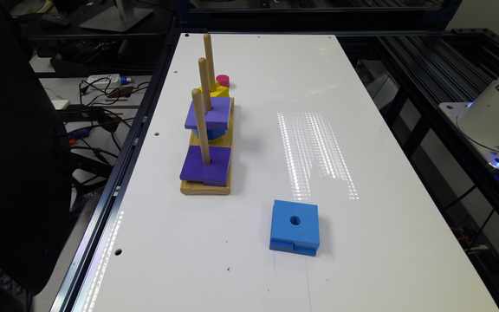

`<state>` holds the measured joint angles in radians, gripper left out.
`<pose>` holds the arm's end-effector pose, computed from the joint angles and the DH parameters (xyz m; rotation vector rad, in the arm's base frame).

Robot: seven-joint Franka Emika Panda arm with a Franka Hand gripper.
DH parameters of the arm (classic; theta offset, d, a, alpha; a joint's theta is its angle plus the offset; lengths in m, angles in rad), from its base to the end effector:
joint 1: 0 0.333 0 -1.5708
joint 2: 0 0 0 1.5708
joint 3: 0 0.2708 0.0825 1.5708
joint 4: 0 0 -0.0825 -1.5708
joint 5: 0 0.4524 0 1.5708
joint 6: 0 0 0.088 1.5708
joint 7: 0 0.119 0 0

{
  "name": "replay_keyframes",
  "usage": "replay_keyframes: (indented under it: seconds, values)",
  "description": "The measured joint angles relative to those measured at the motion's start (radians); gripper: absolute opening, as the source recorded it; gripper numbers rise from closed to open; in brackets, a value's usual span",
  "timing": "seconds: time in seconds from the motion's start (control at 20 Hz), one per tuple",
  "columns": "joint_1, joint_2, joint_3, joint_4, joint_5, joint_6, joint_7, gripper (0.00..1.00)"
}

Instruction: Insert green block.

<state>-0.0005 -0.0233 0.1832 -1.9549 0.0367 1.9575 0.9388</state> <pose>0.6088 0.1156 0.4062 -2.8758 1.1645 -0.0089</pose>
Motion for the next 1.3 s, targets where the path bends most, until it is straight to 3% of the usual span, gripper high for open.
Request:
replay_keyframes:
  seconds: [0.7,1.3]
  values:
    - [0.001,0.092,0.012,0.000,-0.0003,0.102,0.000,0.00]
    - [0.005,0.182,0.021,0.004,-0.0062,0.205,0.007,0.00]
